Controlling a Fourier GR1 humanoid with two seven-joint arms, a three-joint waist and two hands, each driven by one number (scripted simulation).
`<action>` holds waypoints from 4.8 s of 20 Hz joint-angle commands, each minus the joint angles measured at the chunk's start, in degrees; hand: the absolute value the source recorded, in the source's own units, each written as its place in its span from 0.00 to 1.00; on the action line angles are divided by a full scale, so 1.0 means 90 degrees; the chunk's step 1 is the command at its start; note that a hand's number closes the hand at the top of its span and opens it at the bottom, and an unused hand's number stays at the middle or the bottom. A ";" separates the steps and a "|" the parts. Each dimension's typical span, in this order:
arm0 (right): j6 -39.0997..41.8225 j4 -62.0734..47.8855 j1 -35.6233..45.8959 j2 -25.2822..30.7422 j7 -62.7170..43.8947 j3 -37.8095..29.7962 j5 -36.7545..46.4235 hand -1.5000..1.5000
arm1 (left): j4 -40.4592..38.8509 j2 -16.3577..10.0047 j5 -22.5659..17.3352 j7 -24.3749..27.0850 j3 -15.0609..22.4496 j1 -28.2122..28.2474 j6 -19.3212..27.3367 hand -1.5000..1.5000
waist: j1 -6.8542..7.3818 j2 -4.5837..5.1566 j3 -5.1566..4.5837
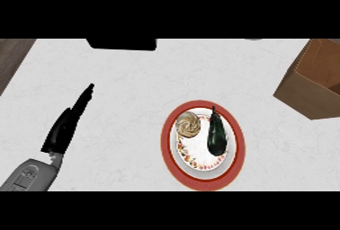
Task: Pick the eggplant from the plate and place it in the cardboard box
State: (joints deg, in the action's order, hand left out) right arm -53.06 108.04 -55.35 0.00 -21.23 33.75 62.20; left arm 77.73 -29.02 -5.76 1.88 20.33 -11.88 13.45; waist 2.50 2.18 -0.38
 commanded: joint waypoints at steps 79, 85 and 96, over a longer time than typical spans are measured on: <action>0.5318 -0.7835 1.2913 0.0775 -0.3193 -0.2371 0.0505 1.00 | -0.0447 0.0922 0.1084 0.0175 -0.1173 0.0185 -0.0910 0.50 | -0.0058 -0.0183 0.0039; 0.5592 -0.7458 1.3484 0.0858 -0.4451 -0.2282 0.1198 1.00 | -0.0220 0.0799 0.1114 0.0082 -0.1296 0.0449 -0.0979 0.50 | -0.0207 -0.0259 0.0038; 0.6156 -0.6347 1.3271 0.2034 -0.4779 -0.3077 0.1346 1.00 | -0.0314 0.0962 0.1273 0.0185 -0.1404 0.0508 -0.0922 0.50 | -0.0317 -0.0271 0.0040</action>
State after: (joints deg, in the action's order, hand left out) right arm -0.24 47.99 63.94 15.05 -59.94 8.48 73.98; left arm 75.16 -20.12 5.35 2.65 8.30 -8.12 5.36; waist -0.21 -0.22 -0.02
